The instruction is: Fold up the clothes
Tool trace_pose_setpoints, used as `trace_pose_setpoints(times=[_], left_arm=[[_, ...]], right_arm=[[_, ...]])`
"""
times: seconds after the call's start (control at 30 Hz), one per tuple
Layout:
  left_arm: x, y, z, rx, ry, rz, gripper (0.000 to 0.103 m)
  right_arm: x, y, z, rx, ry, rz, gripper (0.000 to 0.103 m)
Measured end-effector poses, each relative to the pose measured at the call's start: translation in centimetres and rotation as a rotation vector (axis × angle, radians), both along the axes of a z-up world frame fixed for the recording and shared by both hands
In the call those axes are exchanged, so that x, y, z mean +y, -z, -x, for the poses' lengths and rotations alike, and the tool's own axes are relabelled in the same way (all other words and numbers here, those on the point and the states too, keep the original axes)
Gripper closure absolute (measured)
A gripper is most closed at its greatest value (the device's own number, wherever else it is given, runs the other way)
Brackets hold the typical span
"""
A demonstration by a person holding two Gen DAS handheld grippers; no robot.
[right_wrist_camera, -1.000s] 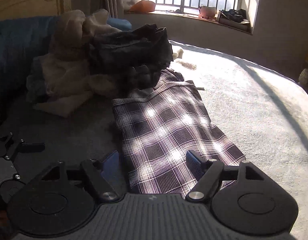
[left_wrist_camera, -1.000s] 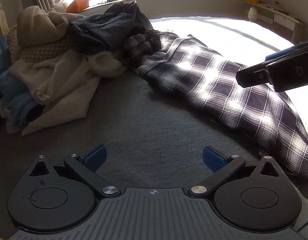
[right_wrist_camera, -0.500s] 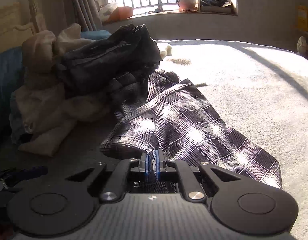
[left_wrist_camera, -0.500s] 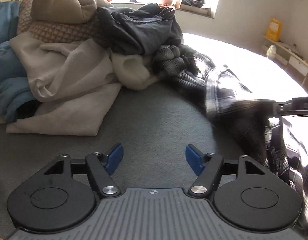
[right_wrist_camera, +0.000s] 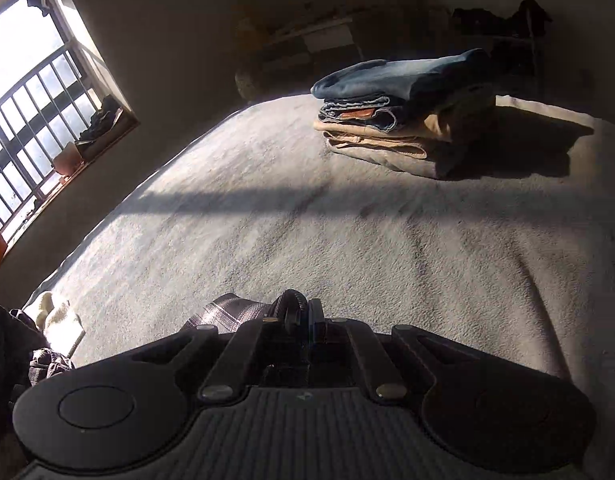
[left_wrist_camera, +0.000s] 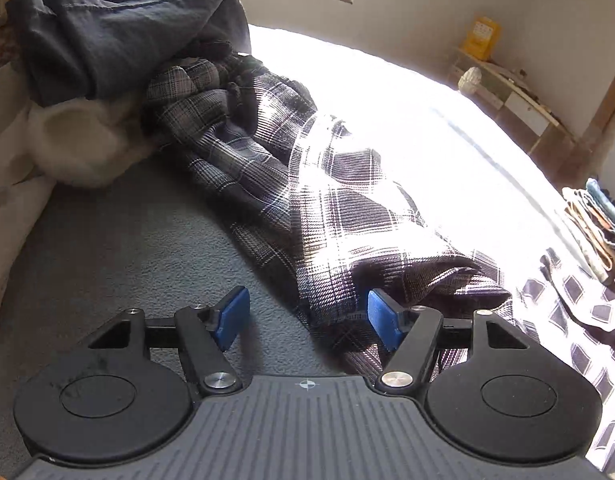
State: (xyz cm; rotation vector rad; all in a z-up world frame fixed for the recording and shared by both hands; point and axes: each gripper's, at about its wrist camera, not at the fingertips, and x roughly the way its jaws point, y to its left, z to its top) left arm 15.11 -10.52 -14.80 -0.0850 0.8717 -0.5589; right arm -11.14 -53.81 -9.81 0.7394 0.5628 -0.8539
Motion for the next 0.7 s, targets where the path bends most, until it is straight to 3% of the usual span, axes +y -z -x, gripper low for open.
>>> trace_pose_setpoints(times=[0.1,0.2,0.3,0.4,0.43,0.47,0.57,0.7], left_arm=[[-0.3,-0.7,0.3,-0.031,-0.012,0.004,0.037],[0.1,-2.0,0.4,-0.074,-0.027,0.034,0.034],[-0.5,-2.6,0.2,-0.095,-0.003,0.032,0.019],[-2.9,-1.8,-0.4,-0.066,0.067,-0.041,0.022],[-3.4,-1.7,-0.3,-0.074,0.070,-0.058,0.034],[-3.9,-1.5,-0.2,-0.082,0.073,-0.075,0.060],[-5.3,-1.0,0.2,-0.105,0.082,-0.124,0.099],[-4.1,-3.4,3.2,-0.194,0.129,-0.042,0.101]], right_arm=[[-2.8,3.0,4.4,-0.004,0.186,-0.174,0.095],[-3.2,4.3,7.5,-0.028,0.292,-0.219,0.073],[-2.5,4.0,9.4,-0.056,0.322,-0.197,0.068],[-2.1,4.1,8.9,-0.085,0.269,-0.229,0.068],[-1.7,3.9,8.4,-0.091,0.233,-0.239,0.068],[-1.3,3.7,7.8,-0.096,0.192,-0.247,0.068],[0.6,2.5,5.6,-0.087,0.048,-0.224,0.067],[3.9,0.8,2.3,-0.055,-0.173,-0.149,0.066]])
